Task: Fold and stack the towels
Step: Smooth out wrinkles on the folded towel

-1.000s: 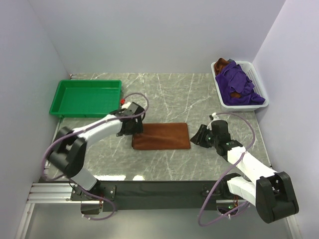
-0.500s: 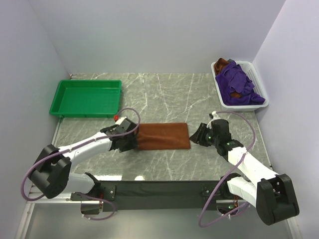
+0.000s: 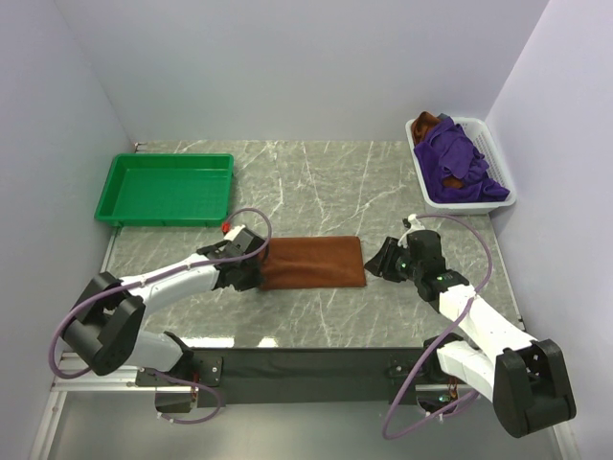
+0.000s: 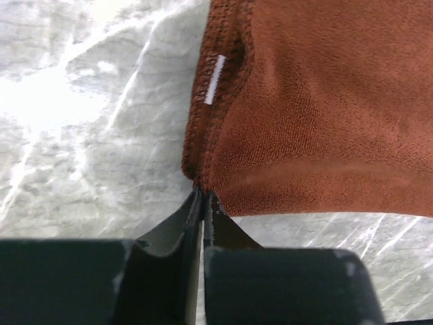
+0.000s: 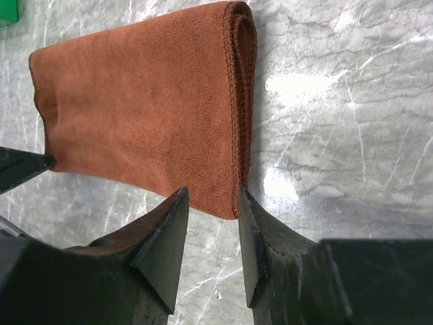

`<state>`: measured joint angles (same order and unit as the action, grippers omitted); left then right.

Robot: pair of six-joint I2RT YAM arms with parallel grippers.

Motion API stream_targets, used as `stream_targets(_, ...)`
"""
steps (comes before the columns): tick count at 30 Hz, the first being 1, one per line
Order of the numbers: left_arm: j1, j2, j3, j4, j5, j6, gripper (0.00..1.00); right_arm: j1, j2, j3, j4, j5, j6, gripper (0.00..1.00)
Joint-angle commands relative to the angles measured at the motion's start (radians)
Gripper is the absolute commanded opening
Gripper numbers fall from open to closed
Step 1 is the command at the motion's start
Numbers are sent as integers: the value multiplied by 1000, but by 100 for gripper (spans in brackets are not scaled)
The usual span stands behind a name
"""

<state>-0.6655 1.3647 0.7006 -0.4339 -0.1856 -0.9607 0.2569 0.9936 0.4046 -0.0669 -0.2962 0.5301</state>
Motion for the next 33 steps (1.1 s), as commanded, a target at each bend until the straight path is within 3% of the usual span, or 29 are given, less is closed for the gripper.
stream_targets(1, -3, -45, 19, -57, -44, -3, 6, -4, -12, 5, 22, 14, -12, 43)
stream_targets(9, -5, -87, 1, -114, -62, -3, 12, -4, -7, -3, 32, 19, -12, 43)
stream_targets(11, -5, -69, -18, -89, -48, -6, 27, -4, -3, -7, 35, 14, -12, 43)
stream_targets(12, -5, -61, -21, -85, -37, -10, 39, -5, -4, -6, 35, 11, -10, 43)
stream_targets(14, -6, -56, -20, -92, -37, -18, 50, -4, -10, -3, 35, -4, -9, 43)
stream_targets(15, -6, -61, -18, -101, -51, -21, 62, -5, -16, 2, 35, -12, -9, 43)
stream_targets(18, -8, -117, 7, -155, -81, -33, 79, -2, -29, 2, 53, -62, 8, 43)
stream_targets(20, -8, -174, 39, -184, -98, -36, 80, 8, -30, 2, 65, -89, 31, 43)
stream_targets(24, -6, -207, 105, -149, -86, -29, 69, 50, 3, 8, 127, -116, 68, 42)
stream_targets(33, 55, 43, 194, 127, 0, 31, 45, 108, 167, -18, 242, -123, 131, 41)
